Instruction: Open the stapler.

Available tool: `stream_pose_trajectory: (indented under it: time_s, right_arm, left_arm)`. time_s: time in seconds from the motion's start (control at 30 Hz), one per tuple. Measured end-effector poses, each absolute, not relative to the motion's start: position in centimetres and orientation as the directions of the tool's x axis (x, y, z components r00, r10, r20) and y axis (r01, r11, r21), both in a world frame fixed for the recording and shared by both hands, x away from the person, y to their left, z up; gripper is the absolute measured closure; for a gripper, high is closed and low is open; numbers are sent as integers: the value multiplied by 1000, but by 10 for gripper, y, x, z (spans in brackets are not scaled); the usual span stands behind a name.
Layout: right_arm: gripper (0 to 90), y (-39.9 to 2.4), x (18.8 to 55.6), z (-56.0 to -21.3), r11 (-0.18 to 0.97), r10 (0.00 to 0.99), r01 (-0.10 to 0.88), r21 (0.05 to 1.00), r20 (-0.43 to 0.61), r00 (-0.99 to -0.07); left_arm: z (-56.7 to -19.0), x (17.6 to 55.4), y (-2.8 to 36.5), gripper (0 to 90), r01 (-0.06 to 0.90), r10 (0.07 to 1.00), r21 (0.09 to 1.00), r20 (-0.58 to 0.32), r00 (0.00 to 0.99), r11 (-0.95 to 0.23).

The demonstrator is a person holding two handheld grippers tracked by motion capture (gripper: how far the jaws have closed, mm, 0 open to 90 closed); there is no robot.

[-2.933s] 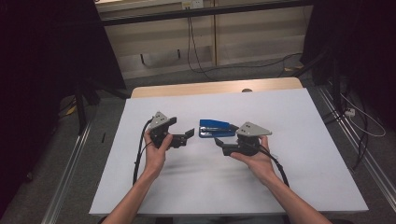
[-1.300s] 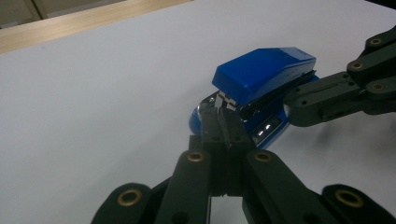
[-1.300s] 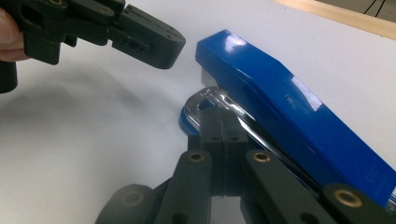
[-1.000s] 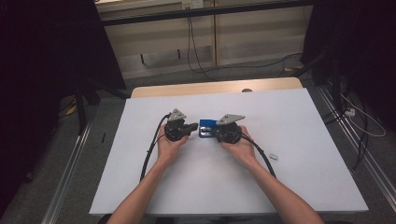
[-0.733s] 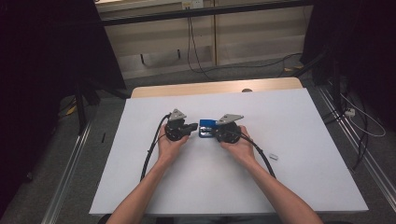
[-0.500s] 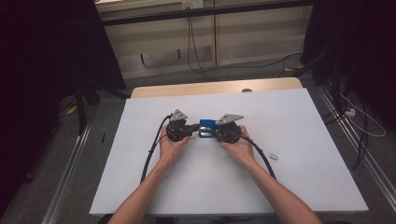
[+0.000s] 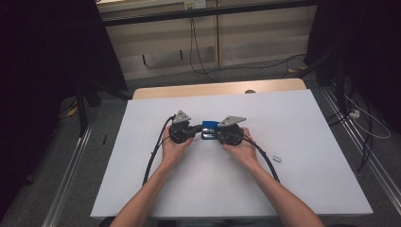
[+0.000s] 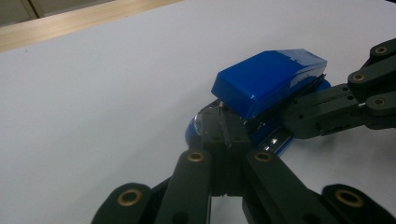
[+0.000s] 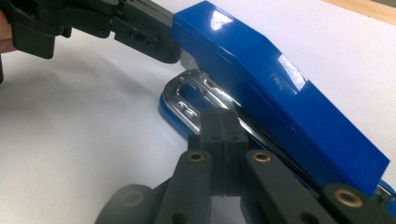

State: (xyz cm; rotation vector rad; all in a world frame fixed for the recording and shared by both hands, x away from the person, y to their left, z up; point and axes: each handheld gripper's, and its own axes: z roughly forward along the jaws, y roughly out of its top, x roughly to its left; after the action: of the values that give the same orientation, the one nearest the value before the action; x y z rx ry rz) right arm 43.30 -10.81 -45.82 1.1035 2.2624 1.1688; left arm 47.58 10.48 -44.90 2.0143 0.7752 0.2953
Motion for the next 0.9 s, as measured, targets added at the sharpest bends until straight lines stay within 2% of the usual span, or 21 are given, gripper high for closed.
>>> stream_pose_trajectory:
  time_s: [0.9]
  right_arm:
    - [900, -109, 434, -458, 347, 777, 478, 807, 38, -628]
  left_arm:
    - [-436, 475, 102, 900, 387, 618, 868, -125, 776, -311]
